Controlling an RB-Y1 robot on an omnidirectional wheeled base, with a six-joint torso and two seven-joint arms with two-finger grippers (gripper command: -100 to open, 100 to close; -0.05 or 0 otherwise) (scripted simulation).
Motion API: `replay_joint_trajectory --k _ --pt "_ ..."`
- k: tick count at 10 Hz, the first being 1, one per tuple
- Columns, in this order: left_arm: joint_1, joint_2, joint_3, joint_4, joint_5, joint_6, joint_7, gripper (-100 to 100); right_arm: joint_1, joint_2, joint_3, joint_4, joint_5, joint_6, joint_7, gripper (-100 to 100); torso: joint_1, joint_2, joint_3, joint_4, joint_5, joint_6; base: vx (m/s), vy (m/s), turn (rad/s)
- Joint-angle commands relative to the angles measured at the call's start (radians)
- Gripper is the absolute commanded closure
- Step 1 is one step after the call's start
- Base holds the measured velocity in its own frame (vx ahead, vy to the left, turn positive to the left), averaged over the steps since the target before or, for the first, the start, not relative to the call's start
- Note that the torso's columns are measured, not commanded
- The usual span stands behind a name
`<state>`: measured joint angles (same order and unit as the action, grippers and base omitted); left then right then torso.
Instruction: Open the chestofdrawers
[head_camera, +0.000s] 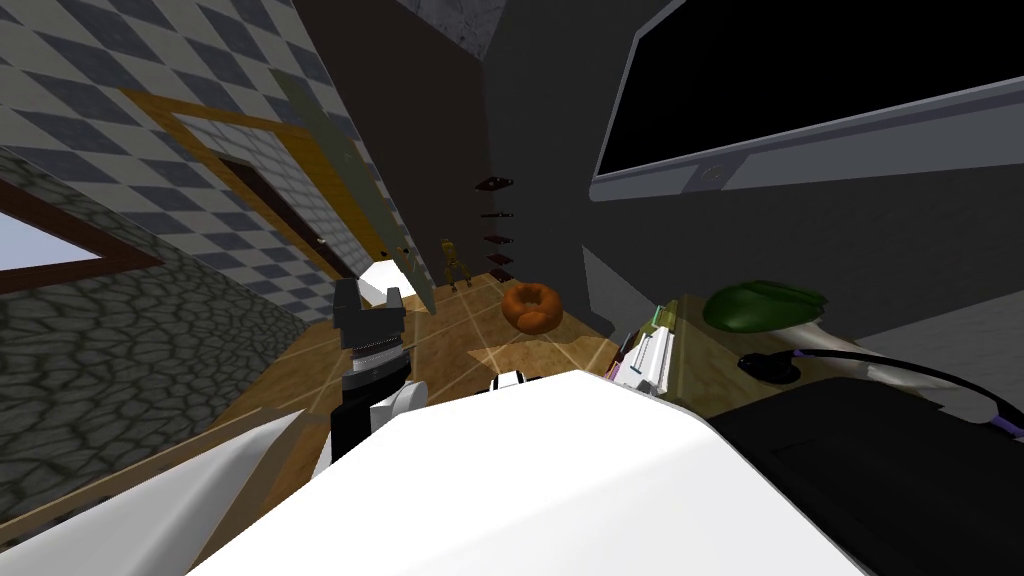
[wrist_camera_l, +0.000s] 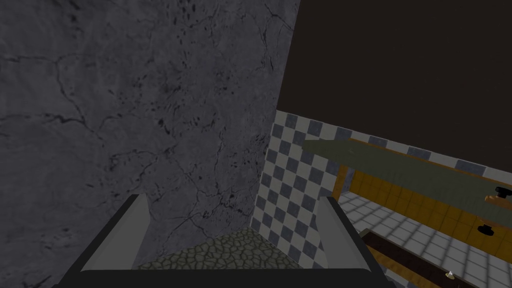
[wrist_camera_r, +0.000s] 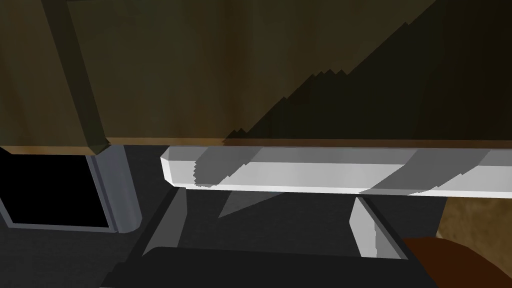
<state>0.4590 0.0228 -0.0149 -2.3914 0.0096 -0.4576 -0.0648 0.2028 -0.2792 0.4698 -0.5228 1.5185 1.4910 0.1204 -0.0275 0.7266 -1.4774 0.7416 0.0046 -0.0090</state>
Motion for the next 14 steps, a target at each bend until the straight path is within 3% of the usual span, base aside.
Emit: replay_joint_trajectory --k 1,2,4,7,9,11,13,14 --pt "0.0 0.0 0.0 0.0 0.0 0.0 0.0 0 0.013 -0.042 -0.009 -0.021 0.001 0.001 0.029 -100 -0.001 0.0 0.0 0.0 -0.001 0.0 -0.011 0.0 0.002" --pt "0.0 0.0 0.0 0.0 0.0 0.0 0.0 0 0.006 -0.027 -0.009 0.075 0.001 0.001 0.002 -100 -0.002 0.001 0.001 0.0 -0.002 0.0 0.006 0.003 0.031" --pt "0.0 0.0 0.0 0.0 0.0 0.0 0.0 0 0.013 -0.042 -0.009 -0.061 0.001 0.001 0.029 -100 0.001 0.004 0.001 -0.001 0.001 0.003 -0.008 0.003 -0.029" --pt "0.0 0.0 0.0 0.0 0.0 0.0 0.0 0 0.038 -0.01 0.003 -0.074 0.006 0.005 0.037 -100 0.001 -0.001 -0.001 0.0 0.001 0.001 0.013 -0.016 -0.013" --pt "0.0 0.0 0.0 0.0 0.0 0.0 0.0 0 0.04 -0.049 -0.008 -0.089 -0.008 -0.02 0.038 -100 0.012 0.006 0.002 -0.003 -0.006 0.004 -0.018 0.078 -0.006" --pt "0.0 0.0 0.0 0.0 0.0 0.0 0.0 0 0.04 -0.093 -0.02 -0.106 -0.023 -0.051 0.043 -100 0.015 0.007 0.001 -0.002 -0.003 0.005 -0.008 0.076 0.01" --pt "0.0 0.0 0.0 0.0 0.0 0.0 0.0 0 0.04 -0.093 -0.02 -0.106 -0.023 -0.051 0.043 -100 0.017 0.006 0.0 -0.002 -0.001 0.004 -0.002 0.028 0.001" --pt "0.0 0.0 0.0 0.0 0.0 0.0 0.0 0 0.039 -0.116 -0.026 -0.114 -0.031 -0.067 0.045 -100 0.016 0.006 0.0 -0.002 -0.001 0.004 -0.002 0.034 0.005"
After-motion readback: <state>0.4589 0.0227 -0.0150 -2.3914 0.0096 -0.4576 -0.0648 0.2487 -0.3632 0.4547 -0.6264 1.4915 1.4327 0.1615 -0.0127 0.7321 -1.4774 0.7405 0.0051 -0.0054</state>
